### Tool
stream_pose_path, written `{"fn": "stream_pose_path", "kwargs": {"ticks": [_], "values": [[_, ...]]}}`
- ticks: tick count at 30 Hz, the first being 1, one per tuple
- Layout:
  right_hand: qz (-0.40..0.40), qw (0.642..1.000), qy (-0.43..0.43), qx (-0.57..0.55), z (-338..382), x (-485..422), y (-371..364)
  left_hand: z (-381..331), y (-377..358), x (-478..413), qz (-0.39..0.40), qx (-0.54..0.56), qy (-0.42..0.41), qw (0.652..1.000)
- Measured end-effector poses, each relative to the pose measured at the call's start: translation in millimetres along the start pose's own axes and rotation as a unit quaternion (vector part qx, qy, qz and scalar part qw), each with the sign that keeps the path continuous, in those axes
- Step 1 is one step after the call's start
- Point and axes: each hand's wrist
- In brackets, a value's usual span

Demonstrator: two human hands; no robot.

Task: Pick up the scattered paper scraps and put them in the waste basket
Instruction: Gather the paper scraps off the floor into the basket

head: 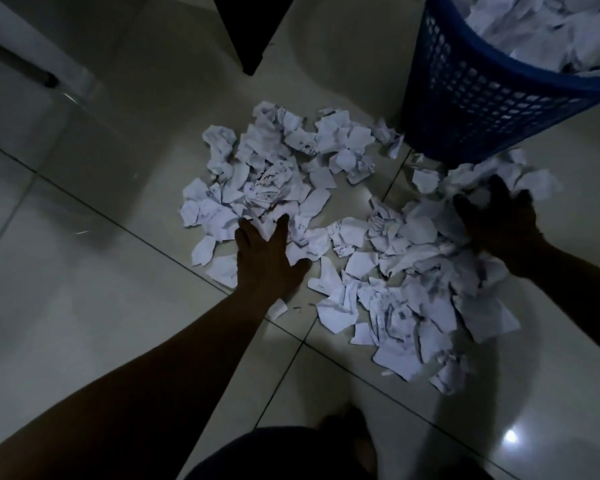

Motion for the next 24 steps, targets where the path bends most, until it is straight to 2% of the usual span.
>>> {"fn": "stream_pose_path", "kwargs": {"ticks": [4,8,12,15,18,24], "values": [[0.065,0.996,0.021,0.062,28,39,-21,-3,-10,-2,-0.014,0.016,-0.017,1.000],[0.167,0.969,0.142,0.114,42,75,-43,-13,-14,-1,-0.066,0.007,-0.069,0.995],[0.142,0.968,0.193,0.077,60,82,-36,-22,-5,-1,-0.092,-0.014,-0.116,0.989],[0.136,0.963,0.228,0.050,77,76,-21,-27,11,-1,-0.131,-0.027,-0.096,0.986],[0.141,0.969,0.200,0.044,95,75,-8,-26,34,-16,-0.181,0.012,-0.054,0.982],[0.168,0.968,0.180,0.041,105,63,-14,-11,68,-95,-0.152,0.043,0.011,0.987]]}}
Point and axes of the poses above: each hand's wrist, its own x-axis away from the middle knuckle, its own y-axis out of the back of the hand, z = x × y, and after that the axes turned 13 degrees about -x, right-handed
